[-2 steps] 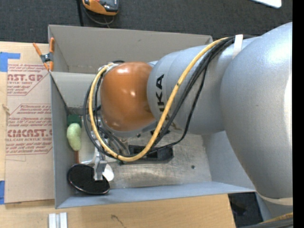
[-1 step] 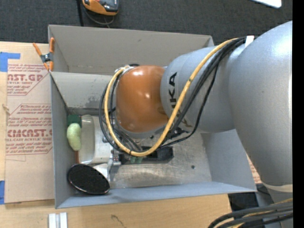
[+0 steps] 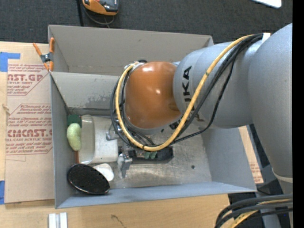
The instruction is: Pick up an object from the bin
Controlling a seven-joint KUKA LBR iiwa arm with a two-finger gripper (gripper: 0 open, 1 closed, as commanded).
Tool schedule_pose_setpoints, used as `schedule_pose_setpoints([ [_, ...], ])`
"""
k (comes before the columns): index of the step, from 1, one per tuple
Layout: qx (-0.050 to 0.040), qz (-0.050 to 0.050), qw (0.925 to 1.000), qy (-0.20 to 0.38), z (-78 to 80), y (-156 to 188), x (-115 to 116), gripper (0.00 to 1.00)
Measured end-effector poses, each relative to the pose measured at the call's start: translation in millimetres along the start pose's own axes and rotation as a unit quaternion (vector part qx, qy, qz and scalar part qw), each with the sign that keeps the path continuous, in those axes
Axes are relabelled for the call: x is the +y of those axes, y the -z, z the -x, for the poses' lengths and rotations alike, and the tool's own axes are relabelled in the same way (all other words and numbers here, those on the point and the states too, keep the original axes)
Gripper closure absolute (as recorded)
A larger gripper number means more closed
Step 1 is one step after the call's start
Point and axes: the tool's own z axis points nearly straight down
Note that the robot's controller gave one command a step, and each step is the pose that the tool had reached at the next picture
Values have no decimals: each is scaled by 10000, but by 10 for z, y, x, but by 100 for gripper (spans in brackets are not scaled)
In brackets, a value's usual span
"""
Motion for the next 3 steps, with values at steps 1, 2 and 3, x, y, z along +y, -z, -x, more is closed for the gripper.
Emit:
schedule_pose_setpoints([
  [1, -37, 3, 9952, 982, 184, -514, -294, 0],
  [2, -108, 55, 9989, 451, 90, -600, -416, 0],
  [3, -22, 10, 9999, -151, 57, -810, -902, 0],
])
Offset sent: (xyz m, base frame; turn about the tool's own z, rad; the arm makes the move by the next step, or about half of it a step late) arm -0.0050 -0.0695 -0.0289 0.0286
